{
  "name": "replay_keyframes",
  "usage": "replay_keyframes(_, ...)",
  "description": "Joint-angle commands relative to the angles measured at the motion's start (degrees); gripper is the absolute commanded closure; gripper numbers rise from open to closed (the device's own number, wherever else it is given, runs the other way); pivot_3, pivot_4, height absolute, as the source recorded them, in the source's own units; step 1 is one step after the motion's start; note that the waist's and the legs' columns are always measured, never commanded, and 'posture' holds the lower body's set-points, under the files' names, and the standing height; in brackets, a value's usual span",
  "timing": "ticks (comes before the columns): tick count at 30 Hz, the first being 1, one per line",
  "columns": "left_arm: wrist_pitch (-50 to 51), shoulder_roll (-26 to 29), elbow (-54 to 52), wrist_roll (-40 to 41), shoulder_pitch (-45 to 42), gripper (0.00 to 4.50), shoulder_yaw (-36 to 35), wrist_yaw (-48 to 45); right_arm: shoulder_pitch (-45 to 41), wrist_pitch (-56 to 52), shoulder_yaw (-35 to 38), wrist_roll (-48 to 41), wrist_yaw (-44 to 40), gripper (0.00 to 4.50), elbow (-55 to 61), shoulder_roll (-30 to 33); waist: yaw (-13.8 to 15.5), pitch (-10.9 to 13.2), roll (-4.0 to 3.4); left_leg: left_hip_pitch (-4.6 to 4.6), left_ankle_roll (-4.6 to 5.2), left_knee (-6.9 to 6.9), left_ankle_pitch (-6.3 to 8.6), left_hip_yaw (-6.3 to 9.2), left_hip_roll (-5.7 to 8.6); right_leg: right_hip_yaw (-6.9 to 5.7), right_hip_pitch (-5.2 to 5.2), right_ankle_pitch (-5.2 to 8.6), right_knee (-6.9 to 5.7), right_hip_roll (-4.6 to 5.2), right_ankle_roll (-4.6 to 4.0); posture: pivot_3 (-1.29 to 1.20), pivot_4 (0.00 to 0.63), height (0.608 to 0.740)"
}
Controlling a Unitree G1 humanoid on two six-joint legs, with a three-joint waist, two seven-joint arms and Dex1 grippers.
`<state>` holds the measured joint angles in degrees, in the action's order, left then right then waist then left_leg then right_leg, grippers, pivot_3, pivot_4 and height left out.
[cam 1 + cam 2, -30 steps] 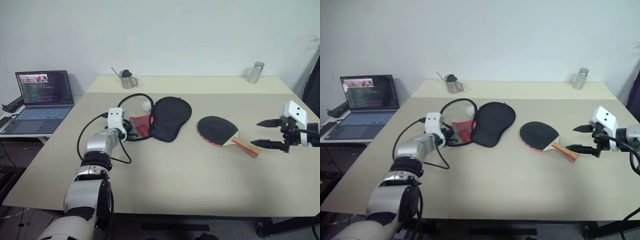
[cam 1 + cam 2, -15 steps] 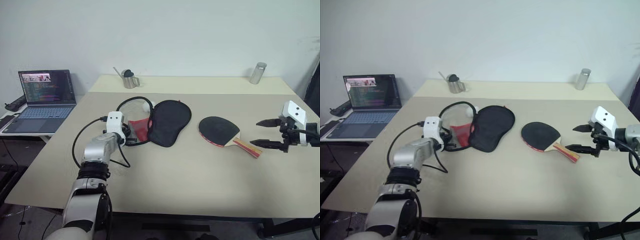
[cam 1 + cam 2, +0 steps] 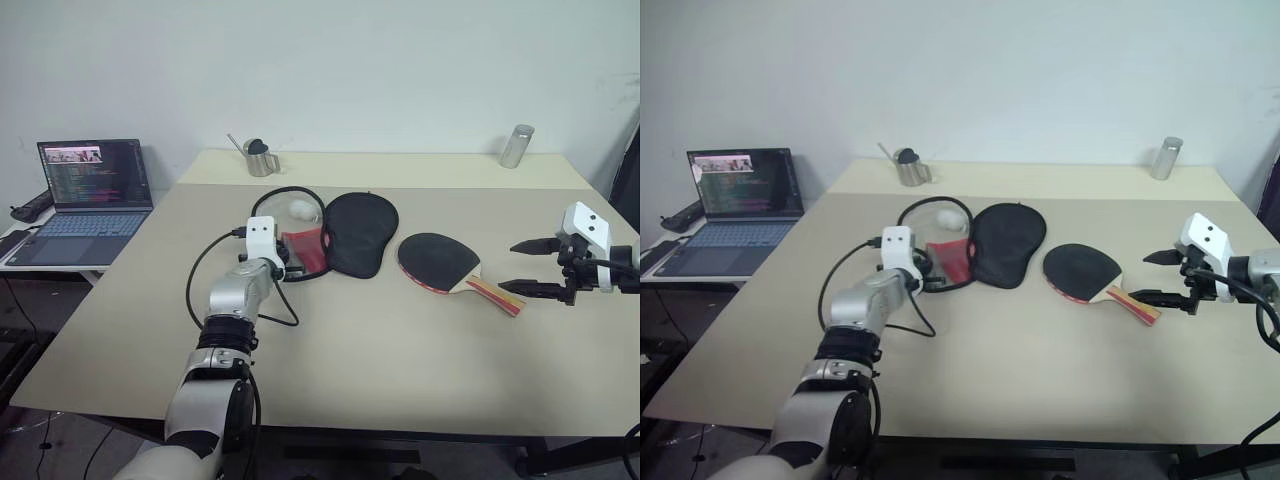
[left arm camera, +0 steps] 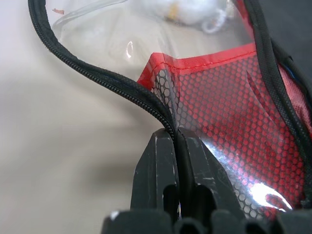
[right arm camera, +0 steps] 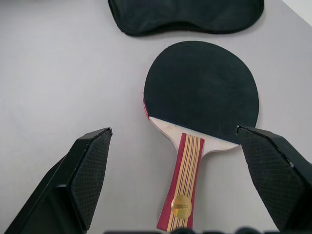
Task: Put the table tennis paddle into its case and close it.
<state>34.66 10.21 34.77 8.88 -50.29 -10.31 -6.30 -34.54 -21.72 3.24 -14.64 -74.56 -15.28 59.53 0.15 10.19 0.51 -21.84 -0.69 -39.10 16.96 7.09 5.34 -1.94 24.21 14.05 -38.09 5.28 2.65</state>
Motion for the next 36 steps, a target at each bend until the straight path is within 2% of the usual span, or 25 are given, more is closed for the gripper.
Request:
replay_keyframes(1,-1.3,-0.8,-0.8,0.1,-2.2,4.48,0.7,0.3,-0.7,-0.1,1.7,-0.6,0.0,0.00,1.6,1.3,0.0,0.0,0.00,0.00,0.00,0.00,0.00,0.00,0.00,0.00,0.00,0.00,0.00,0.00,0.00,0.00,0.150,0.740)
replay_keyframes(9,-1.1,-1.5,-1.0,0.1,-2.8,4.48,2.0,-1.1,-0.1,-0.4,2.0,-0.8,0.2,0.00,2.1,1.6,0.0,0.0,0.01,0.00,0.00,0.00,0.00,-0.01,0.00,0.00,0.00,0.00,0.00,0.00,0.00,0.00,0.150,0.740)
replay_keyframes(14,2.7,-0.1,-6.1,-0.8,-0.2,4.48,5.0,-4.1,0.3,-0.6,2.3,-1.0,0.2,0.00,2.3,1.7,0.0,0.0,0.01,0.00,0.00,0.00,0.00,-0.01,0.00,0.00,0.00,0.00,0.01,0.00,0.00,0.00,0.150,0.740)
replay_keyframes(19,7.8,2.0,-12.4,0.1,3.5,4.48,4.8,-4.9,0.7,-0.7,2.4,-1.1,0.4,0.00,2.4,1.8,-0.1,0.0,0.00,0.02,0.00,0.02,0.00,-0.01,-0.01,0.02,0.01,0.00,0.00,-0.01,0.00,0.00,0.150,0.740)
replay_keyframes(23,9.3,3.3,-14.5,0.2,4.9,3.46,4.3,-4.9,0.7,-0.8,2.2,-1.1,0.5,0.00,2.5,1.5,-0.1,0.0,0.00,0.02,0.00,0.01,0.00,0.00,0.00,0.01,0.00,0.00,0.00,-0.01,0.00,0.00,0.150,0.740)
replay_keyframes(32,5.6,3.7,-15.2,-1.0,4.7,0.22,4.8,-3.5,0.1,-0.8,1.5,-1.0,0.5,0.00,2.2,0.9,-0.1,0.0,0.00,0.02,0.00,0.01,0.00,0.00,-0.01,0.01,-0.01,0.00,0.01,-0.01,0.00,0.00,0.150,0.740)
replay_keyframes(33,6.1,4.2,-16.4,-0.4,5.1,0.03,5.5,-5.4,0.2,-1.0,1.4,-1.0,0.6,0.00,2.4,0.8,-0.1,0.0,0.01,0.02,0.00,0.01,0.00,0.00,-0.01,0.01,-0.01,0.00,0.01,-0.01,0.00,0.00,0.150,0.740)
replay_keyframes(36,8.1,7.0,-20.8,1.3,6.6,0.03,6.3,-11.1,0.7,-2.0,1.6,-0.1,2.9,0.00,2.4,0.7,-0.1,0.0,0.00,0.01,0.00,0.01,0.00,-0.01,-0.01,0.02,0.00,0.00,0.00,-0.01,0.00,0.00,0.150,0.740)
